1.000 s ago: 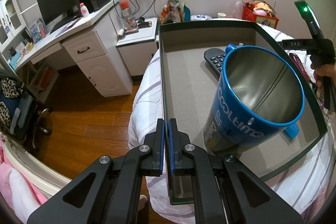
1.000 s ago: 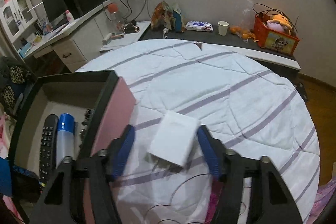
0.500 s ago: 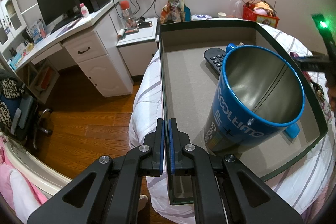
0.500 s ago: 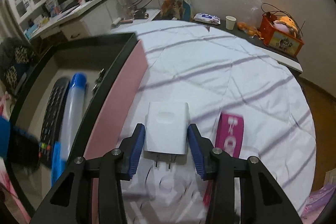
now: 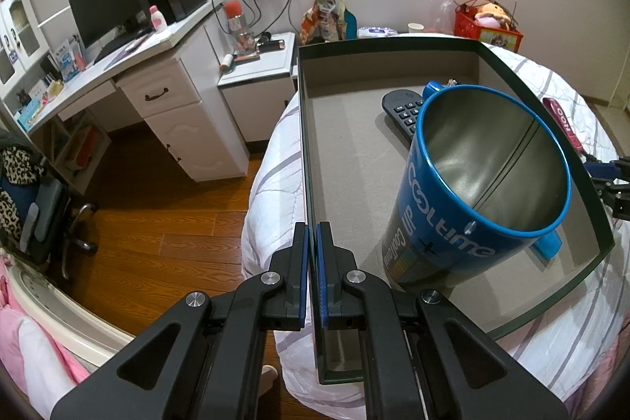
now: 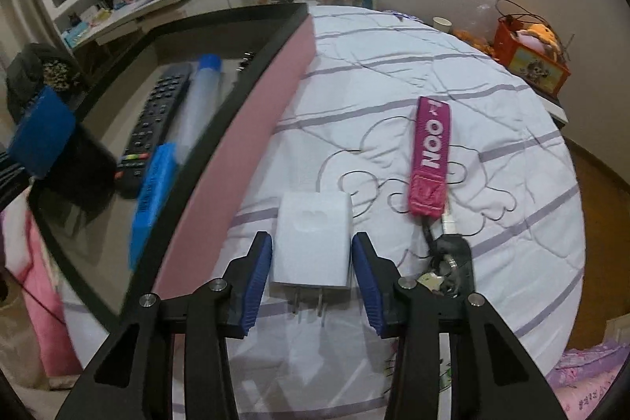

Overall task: Organize rigid objects
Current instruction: 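Grasp the white charger with the right gripper and lift it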

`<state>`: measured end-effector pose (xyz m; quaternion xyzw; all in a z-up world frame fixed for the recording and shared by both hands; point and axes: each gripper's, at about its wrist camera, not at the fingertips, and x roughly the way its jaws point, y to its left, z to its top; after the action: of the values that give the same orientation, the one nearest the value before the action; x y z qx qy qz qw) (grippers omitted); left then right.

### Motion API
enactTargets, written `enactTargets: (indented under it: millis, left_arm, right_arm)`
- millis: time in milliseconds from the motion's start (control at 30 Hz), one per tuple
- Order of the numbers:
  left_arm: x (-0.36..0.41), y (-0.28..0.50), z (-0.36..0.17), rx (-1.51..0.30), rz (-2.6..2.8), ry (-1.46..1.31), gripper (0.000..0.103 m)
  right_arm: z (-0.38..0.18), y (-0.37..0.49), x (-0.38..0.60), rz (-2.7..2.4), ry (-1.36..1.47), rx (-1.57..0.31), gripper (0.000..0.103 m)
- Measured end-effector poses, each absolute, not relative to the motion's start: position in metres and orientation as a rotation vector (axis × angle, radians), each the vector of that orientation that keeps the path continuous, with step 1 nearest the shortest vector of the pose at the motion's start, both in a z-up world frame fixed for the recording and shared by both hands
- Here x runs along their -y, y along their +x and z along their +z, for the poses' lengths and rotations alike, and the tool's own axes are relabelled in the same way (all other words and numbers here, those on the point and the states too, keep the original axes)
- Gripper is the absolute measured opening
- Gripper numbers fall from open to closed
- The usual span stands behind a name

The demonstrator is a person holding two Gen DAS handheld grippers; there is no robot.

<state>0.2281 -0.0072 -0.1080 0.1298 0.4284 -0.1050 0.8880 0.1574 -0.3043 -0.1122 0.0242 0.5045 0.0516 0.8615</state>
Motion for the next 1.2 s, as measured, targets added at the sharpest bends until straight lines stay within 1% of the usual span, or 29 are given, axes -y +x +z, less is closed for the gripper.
enactTargets:
  millis: [167, 433, 767, 900, 1200]
  left_arm:
    - [0.007, 0.228, -0.108, -0.891, -0.219, 0.27, 0.004]
    - [0.007, 0.228, -0.108, -0.89, -0.219, 0.271, 0.004]
    - [0.007, 0.228, -0.108, -0.89, -0.217, 0.272, 0.004]
    - [0.007, 0.228, -0.108, -0.89, -0.219, 0.269, 0.004]
    - [0.006, 0.228, -0.108, -0.89, -0.218, 0.267, 0.004]
  right_arm:
    - [-0.112, 0.161, 0.302, 0.093, 0.043, -1.04, 0.044]
    - [-0.129, 0.167, 0.295, 0.055, -0.006, -1.07, 0.044]
    - [-0.121, 0.154, 0.289, 0.059, -0.025, -0.988, 0.042]
    - [-0.113, 0.152, 0.29, 0.057, -0.016, -0.961, 0.041]
    - [-0.066, 0.164, 0.283, 0.063, -0.027, -0.847, 0.041]
